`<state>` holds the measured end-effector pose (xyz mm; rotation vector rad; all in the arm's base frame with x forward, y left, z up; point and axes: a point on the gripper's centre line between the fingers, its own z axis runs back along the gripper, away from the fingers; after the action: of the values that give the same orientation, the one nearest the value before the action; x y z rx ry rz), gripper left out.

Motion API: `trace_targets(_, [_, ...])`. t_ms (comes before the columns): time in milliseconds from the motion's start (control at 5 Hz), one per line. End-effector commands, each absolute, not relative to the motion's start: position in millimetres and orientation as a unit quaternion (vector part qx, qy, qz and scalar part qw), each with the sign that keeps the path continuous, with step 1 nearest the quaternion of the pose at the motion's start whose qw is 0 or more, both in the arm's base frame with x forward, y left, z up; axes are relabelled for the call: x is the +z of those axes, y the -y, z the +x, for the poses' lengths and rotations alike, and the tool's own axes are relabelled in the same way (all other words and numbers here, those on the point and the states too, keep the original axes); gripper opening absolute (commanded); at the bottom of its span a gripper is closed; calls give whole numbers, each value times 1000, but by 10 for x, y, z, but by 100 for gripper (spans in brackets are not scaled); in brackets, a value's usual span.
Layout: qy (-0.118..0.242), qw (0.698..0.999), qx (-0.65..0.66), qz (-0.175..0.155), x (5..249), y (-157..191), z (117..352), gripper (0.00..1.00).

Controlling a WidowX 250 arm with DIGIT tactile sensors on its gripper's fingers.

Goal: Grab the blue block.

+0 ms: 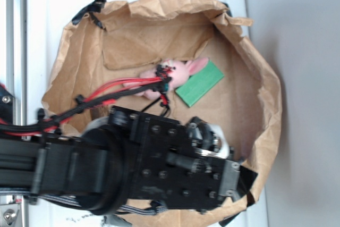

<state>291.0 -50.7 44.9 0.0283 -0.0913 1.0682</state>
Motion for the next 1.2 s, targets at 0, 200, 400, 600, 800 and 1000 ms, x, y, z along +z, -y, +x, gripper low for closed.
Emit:
trace_targets(0, [84,859,504,39,325,494,3079,100])
trace_targets(200, [80,855,510,44,286,441,3140,0])
trace_targets(400, [61,870,489,14,702,320,3105,0])
trace_targets(600, [68,886,458,32,1114,71,3062,0])
trace_targets(800, [86,896,431,54,1488,-189,2914,0])
trace_targets(1000, [98,909,397,78,1736,-317,2862,0])
